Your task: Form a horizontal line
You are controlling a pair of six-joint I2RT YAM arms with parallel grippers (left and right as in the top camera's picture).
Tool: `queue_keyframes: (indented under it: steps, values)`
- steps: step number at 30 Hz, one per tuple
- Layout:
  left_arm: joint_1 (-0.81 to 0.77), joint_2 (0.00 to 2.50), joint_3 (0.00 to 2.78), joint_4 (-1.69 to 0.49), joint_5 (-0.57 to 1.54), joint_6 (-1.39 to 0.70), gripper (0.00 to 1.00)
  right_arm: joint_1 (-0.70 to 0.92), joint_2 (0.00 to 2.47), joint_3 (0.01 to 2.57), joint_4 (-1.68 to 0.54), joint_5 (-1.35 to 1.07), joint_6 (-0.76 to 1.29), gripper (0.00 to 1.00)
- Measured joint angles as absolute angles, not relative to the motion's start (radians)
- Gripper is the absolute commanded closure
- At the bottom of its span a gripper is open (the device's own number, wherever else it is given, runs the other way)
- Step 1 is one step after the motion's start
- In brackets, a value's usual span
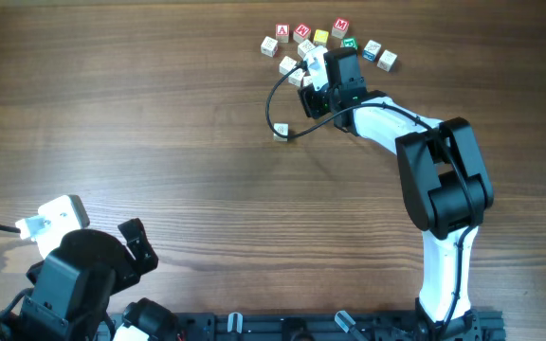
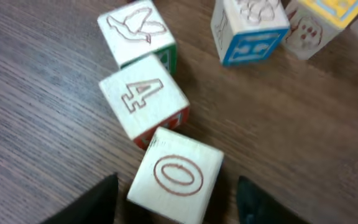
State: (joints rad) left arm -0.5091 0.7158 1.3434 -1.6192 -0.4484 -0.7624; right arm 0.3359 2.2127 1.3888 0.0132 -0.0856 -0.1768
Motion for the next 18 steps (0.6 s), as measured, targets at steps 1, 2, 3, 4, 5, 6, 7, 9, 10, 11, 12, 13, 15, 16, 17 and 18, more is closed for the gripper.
queue_keyframes:
  steps: [1,2,3,4,5,6,7,9,10,11,12,13,15,16,17,18]
  values:
    - [-0.509,0.716,1.343,-1.619,-0.448,-0.762,0.00,0.336,2.213,1.389,0.025,-0.085,-0.176,0.58]
    - [-0.509,0.716,1.343,-1.619,-0.449,-0.762,0.00,0.336,2.213,1.390,0.044,-0.088,-0.181,0.64]
    - [-0.509,0.716,1.343,-1.619,-0.448,-0.762,0.00,0.336,2.213,1.390,0.056,-0.088,-0.182,0.67]
    - [-0.509,0.716,1.343,-1.619,-0.448,-0.762,0.00,0.336,2.213,1.390,0.067,-0.089,-0.183,0.70]
    - [-0.509,0.716,1.343,-1.619,-0.449,-0.762,0.00,0.336,2.213,1.390,0.070,-0.089,-0.181,0.74]
    - [-0.509,0.716,1.343,-1.619,-0.449,-0.762,0.00,0.336,2.213,1.390,0.072,-0.089,-0.183,0.76]
    - [-0.509,0.716,1.343,-1.619,-0.448,-0.762,0.00,0.336,2.213,1.391,0.073,-0.088,-0.183,0.78]
    - [-0.509,0.716,1.343,-1.619,-0.448,-0.762,0.00,0.336,2.213,1.396,0.064,-0.088,-0.184,0.81]
    - [-0.509,0.716,1.343,-1.619,-0.448,-0.762,0.00,0.336,2.213,1.409,0.041,-0.088,-0.184,0.83]
    - [-0.509,0.716,1.343,-1.619,-0.448,-0.762,0.00,0.336,2.214,1.431,0.004,-0.088,-0.184,0.85]
    - [-0.509,0.716,1.343,-1.619,-0.448,-0.762,0.00,0.336,2.214,1.462,-0.042,-0.088,-0.184,0.85]
    - [-0.509,0.716,1.343,-1.619,-0.448,-0.762,0.00,0.336,2.214,1.487,-0.070,-0.088,-0.184,0.86]
    - [-0.509,0.716,1.343,-1.619,-0.449,-0.762,0.00,0.336,2.214,1.543,-0.132,-0.088,-0.184,0.86]
    - [-0.509,0.716,1.343,-1.619,-0.448,-0.762,0.00,0.336,2.214,1.563,-0.162,-0.088,-0.185,0.86]
    - [-0.509,0.716,1.343,-1.619,-0.448,-0.762,0.00,0.336,2.214,1.587,-0.201,-0.089,-0.184,0.87]
    - [-0.509,0.716,1.343,-1.619,-0.448,-0.762,0.00,0.336,2.214,1.608,-0.233,-0.089,-0.184,0.86]
